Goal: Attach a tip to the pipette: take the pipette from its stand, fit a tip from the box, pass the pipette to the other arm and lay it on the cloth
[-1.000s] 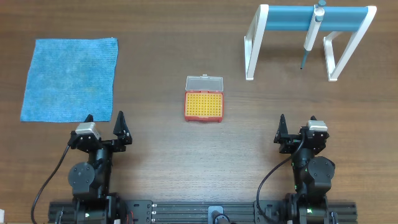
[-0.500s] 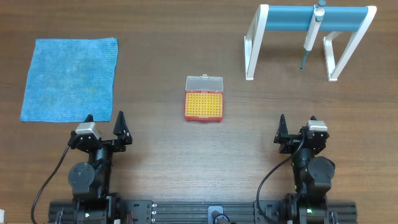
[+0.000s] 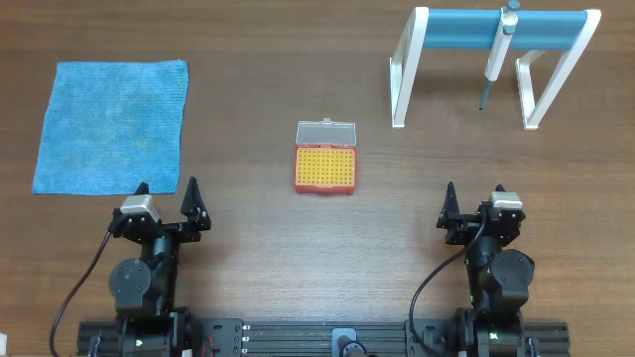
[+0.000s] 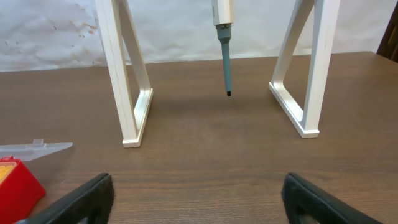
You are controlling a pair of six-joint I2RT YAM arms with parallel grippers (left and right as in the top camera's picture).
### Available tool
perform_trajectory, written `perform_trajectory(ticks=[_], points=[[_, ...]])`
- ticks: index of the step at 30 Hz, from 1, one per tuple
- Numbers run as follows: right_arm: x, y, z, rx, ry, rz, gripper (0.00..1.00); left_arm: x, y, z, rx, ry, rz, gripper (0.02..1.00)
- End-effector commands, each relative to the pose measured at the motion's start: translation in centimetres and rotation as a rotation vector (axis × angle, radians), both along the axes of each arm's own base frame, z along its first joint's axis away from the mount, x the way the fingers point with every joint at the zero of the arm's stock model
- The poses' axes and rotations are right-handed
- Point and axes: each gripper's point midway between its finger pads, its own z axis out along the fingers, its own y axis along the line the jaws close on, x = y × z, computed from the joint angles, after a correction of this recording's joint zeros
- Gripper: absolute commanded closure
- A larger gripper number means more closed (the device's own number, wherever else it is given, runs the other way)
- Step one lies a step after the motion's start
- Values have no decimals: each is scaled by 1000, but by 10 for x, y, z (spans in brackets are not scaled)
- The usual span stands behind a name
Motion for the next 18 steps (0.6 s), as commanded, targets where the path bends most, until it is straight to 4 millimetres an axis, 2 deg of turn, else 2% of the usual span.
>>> perform_trajectory(ticks=[1, 9, 14, 18], points=[[0, 1, 0, -6, -3, 9, 25, -1, 2, -1, 17, 3, 12, 119], [7, 0, 11, 65, 60, -6, 25, -1, 2, -1, 17, 3, 12, 119], [50, -3, 42, 47, 50, -3, 25, -1, 2, -1, 17, 3, 12, 119], [87, -6, 43, -49, 59, 17, 25, -1, 2, -1, 17, 3, 12, 119]])
